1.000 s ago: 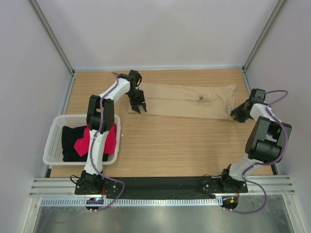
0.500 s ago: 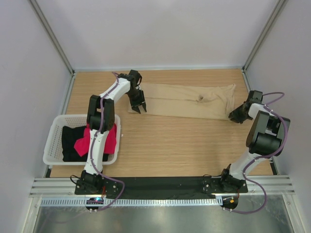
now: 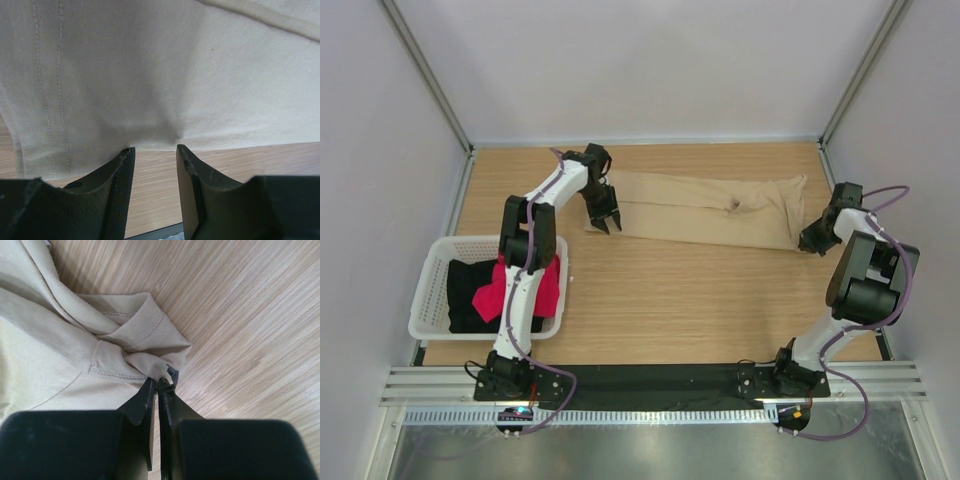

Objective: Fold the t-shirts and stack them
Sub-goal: Fold the tshirt

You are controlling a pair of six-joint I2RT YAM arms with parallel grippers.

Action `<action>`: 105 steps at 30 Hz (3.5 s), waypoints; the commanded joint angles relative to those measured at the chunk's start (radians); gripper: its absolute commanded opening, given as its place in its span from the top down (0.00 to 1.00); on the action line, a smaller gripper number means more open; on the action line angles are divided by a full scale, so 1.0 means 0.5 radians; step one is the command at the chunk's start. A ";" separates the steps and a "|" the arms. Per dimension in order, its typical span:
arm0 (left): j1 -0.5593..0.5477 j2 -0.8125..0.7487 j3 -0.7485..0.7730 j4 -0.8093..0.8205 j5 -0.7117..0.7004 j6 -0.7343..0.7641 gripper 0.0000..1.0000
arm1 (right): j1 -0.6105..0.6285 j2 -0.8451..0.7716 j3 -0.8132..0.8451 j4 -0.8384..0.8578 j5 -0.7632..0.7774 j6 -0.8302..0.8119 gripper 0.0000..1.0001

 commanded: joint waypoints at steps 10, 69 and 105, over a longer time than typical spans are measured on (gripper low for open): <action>0.038 0.228 -0.045 0.097 -0.215 0.050 0.59 | -0.007 0.032 0.161 -0.040 0.073 -0.056 0.80; 0.059 0.166 -0.084 0.069 -0.334 0.093 0.57 | 0.141 0.255 0.425 -0.203 -0.178 -0.394 0.55; -0.085 -0.594 -0.793 0.204 -0.126 0.249 0.45 | 0.466 0.442 1.040 -0.178 -0.110 -0.477 0.54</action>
